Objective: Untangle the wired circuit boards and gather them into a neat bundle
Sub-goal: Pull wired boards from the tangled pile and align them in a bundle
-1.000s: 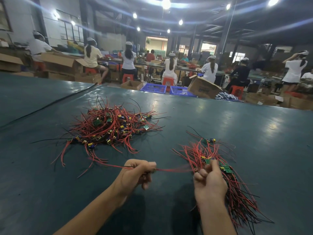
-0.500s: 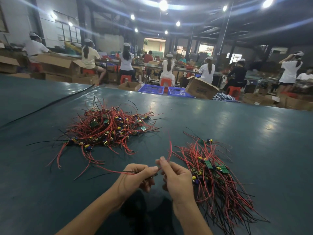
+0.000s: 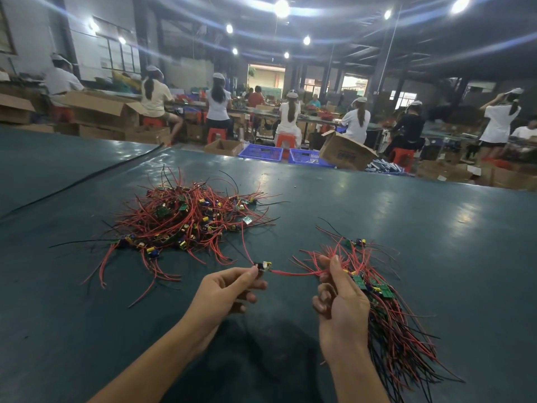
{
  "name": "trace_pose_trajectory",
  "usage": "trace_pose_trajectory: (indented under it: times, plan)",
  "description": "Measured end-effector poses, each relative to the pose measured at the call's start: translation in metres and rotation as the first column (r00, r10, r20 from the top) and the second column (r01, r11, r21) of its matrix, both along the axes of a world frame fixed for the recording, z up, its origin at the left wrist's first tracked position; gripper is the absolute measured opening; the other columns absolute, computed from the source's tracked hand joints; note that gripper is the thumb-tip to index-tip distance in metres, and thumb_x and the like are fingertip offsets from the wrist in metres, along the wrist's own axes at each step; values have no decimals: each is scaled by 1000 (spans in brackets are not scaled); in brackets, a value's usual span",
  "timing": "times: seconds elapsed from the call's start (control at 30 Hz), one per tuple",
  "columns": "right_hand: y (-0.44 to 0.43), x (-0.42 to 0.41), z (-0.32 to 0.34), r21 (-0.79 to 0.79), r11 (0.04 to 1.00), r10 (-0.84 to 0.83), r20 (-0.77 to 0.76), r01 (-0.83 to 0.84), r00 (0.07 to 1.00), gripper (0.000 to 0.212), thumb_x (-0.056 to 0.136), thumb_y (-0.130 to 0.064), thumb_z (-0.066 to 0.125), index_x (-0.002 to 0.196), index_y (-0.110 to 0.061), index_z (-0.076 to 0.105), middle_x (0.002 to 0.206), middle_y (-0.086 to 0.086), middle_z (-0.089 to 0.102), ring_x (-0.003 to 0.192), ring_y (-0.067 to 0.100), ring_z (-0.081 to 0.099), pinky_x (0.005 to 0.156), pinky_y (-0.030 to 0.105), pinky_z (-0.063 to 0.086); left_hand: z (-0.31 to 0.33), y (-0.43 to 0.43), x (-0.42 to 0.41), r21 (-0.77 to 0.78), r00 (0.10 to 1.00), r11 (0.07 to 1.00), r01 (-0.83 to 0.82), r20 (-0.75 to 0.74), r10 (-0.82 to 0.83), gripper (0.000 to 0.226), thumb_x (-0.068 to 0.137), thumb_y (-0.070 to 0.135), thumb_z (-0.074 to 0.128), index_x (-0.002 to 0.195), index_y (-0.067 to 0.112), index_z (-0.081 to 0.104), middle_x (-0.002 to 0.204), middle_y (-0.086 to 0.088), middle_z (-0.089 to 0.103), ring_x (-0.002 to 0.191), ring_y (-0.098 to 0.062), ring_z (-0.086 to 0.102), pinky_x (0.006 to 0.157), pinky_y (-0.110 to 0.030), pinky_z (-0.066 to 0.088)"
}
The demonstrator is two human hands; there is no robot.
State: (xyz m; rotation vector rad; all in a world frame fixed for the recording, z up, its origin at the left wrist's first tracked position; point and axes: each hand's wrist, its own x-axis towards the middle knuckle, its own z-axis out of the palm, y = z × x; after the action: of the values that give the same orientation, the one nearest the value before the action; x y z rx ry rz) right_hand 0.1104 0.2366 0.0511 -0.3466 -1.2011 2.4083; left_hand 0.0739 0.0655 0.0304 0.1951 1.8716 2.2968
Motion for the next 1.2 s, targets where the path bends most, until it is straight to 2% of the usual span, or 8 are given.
trace_pose_trajectory:
  times: [0.23,0.4,0.57,0.63,0.77,0.93,1.07,1.2]
  plan:
    - [-9,6,1,179,944,302,-124,-278,945,23,77,-31,65,79,-13,80,60,0,56,45,5,38,41,16,31,0,8,-2,140,965,990,-1,261,-36,62,61,55,69,103,10,66,94,-14,75,66,-16,71,46,-21,50]
    - [-14,14,-3,370,681,682,-7,-632,731,27,73,-29,83,91,-10,80,70,4,65,54,5,49,49,17,39,-2,7,-3,318,931,948,-31,353,-88,35,63,34,75,83,5,72,79,-13,74,52,-15,67,45,-22,54]
    - [-8,16,-5,400,479,835,66,-781,546,45,79,-6,73,123,-13,67,114,13,71,71,5,60,56,17,44,3,5,-3,362,914,926,-110,403,-49,23,81,24,66,78,2,72,72,-8,73,49,-15,66,44,-23,54]
    - [-9,13,-5,389,552,761,125,-737,636,40,75,-11,79,114,-16,72,109,12,73,66,5,60,51,17,43,5,2,-4,418,900,893,-166,433,-36,22,83,21,65,86,-1,67,66,-8,71,45,-11,63,40,-18,51]
    - [-21,2,-8,267,842,405,260,-468,876,28,71,-33,74,83,-8,78,66,-1,65,43,7,38,38,17,28,9,-5,-5,493,875,865,-91,454,-166,23,71,20,71,81,0,71,68,-7,70,47,-9,62,40,-16,50]
    - [-29,2,-11,314,899,219,282,-305,934,26,82,-33,72,78,-9,78,50,-6,46,40,6,33,38,18,28,8,-1,1,321,851,938,133,449,-274,20,59,26,80,71,9,78,70,-6,70,47,-8,60,43,-16,49]
    - [-35,3,-10,236,931,214,268,-279,939,20,81,-31,73,72,-15,79,56,1,53,49,13,43,47,24,37,8,-1,4,359,847,920,155,431,-311,23,62,25,78,77,7,79,72,-8,71,49,-10,62,46,-19,52]
    - [-44,5,-8,96,974,181,201,-203,963,21,81,-31,74,75,-12,79,83,20,58,76,31,49,71,41,42,4,6,8,490,887,859,149,318,-335,24,61,-1,63,79,2,78,80,-14,73,59,-17,68,51,-23,55]
